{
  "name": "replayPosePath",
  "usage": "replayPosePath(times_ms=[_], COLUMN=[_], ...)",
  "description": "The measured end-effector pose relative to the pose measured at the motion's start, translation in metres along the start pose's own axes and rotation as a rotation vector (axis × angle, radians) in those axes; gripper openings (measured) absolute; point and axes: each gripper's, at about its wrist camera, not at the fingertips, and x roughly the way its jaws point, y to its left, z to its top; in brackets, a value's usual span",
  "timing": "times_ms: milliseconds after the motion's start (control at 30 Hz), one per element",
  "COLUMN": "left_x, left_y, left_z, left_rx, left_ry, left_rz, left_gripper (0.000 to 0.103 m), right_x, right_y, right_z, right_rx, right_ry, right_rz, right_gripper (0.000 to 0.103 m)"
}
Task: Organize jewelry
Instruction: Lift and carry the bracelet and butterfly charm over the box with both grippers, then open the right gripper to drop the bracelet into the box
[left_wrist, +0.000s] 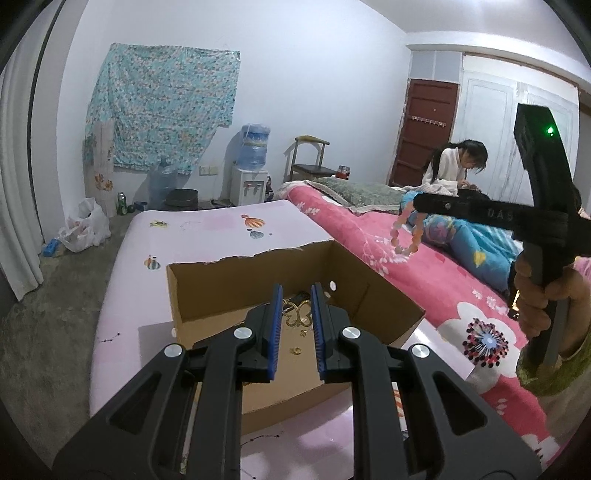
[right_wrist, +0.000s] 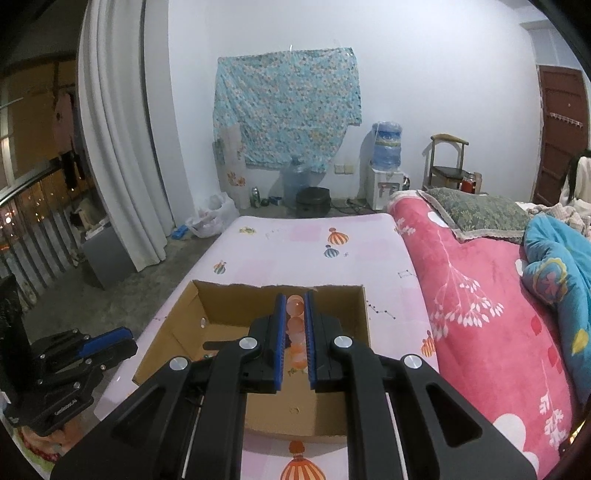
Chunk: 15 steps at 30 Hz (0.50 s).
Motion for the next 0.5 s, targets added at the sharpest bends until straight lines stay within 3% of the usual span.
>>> replayPosePath(times_ms=[300, 500], left_x=[-0.006, 0.007], left_y=[0.027, 0.047], left_z=[0.004, 0.007], left_rx=[-0.040, -0.067], left_ry=[0.019, 0.066], left_rz=[0.002, -0.017], left_gripper=[0.015, 0.015], right_x=[0.007, 0.036], right_y=[-0.015, -0.032], right_z=[-0.011, -0.023], right_rx=[0.022, 0.057], right_ry=[0.021, 0.099], right_rz=[0.049, 0.096], right_gripper=[0.010, 0.010])
